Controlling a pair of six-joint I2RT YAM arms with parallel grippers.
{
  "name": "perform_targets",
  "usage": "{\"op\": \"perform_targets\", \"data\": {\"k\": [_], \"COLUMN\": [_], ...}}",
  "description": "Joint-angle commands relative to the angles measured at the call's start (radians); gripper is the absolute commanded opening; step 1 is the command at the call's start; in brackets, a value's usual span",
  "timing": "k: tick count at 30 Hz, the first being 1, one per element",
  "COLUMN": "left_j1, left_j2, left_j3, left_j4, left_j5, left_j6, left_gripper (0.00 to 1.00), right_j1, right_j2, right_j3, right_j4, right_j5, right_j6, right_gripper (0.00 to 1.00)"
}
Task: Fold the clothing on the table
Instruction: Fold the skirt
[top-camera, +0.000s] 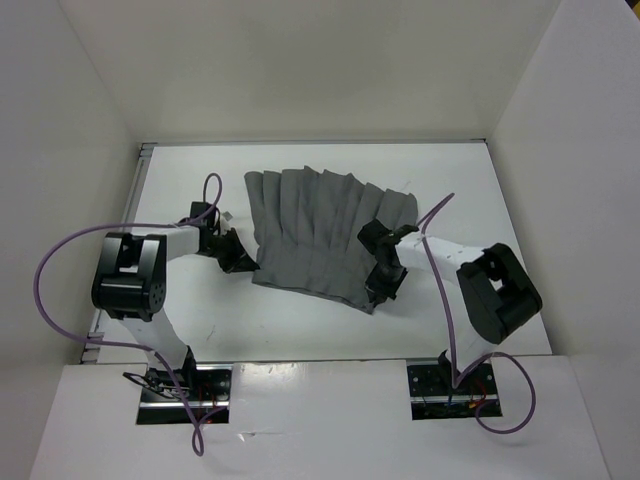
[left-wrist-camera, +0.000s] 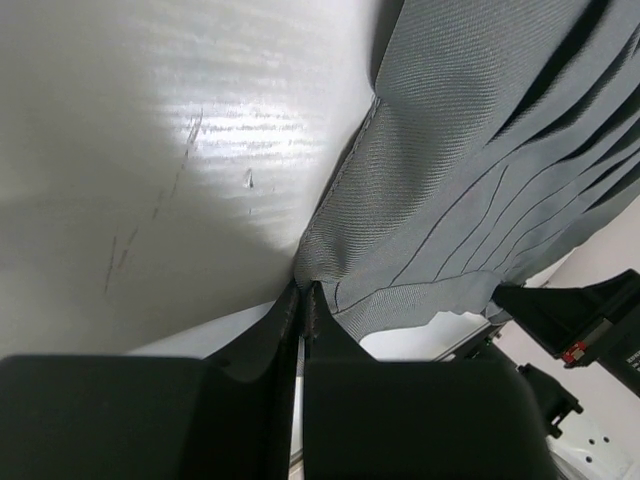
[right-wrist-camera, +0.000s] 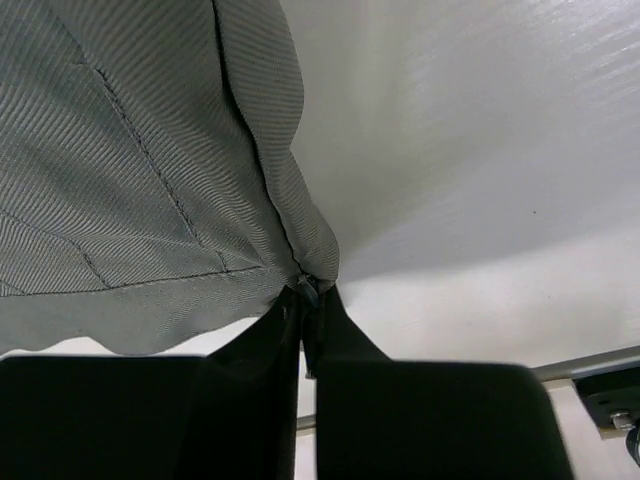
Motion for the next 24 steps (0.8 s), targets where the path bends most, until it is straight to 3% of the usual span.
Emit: {"op": "perform_targets", "data": {"k": [1,9,14,16,20,21,23,24], "left_j1": [0.0,0.0,0.0,0.0,0.014,0.027,0.05,0.06], "left_j2": [-0.045,-0.251,-0.208,-0.153,0.025,0.059,0.129,0.154], "left_j3": [-0.036,-0.017,0.018,0.092,0.472,0.64,0.812,0.994], "left_j4": [-0.036,-0.249,-0.289,-0.249,-0.198,-0.162,-0.128,-0.138], "left_j5": [0.016,0.084,0.163,0.193,0.286,0.315,0.363,0.363], "left_j6": [0.019,0.131,0.179,0.154,0.058,0.026,-0.042,-0.051], "left_gripper": [0.0,0.0,0.0,0.0,0.0,0.0,0.0,0.0], "right_j1": [0.03,0.053,0.053,-0.023,-0.189,-0.217,-0.275,-0.284], "right_j2": [-0.022,-0.214,-0.234,-0.208,-0.035,0.004,0.102,0.13], "right_j3": [-0.022,0.013,0.136,0.229,0.669,0.76,1.031,1.204], "right_j4": [-0.028,-0.289,-0.315,-0.266,-0.212,-0.212,-0.228,-0.238], "right_j5": [0.092,0.138,0.137,0.155,0.241,0.261,0.307,0.354], "right_j6": [0.054,0.034,-0.047,-0.119,-0.325,-0.384,-0.451,-0.466], "right_gripper": [0.0,0.0,0.0,0.0,0.0,0.0,0.0,0.0]}}
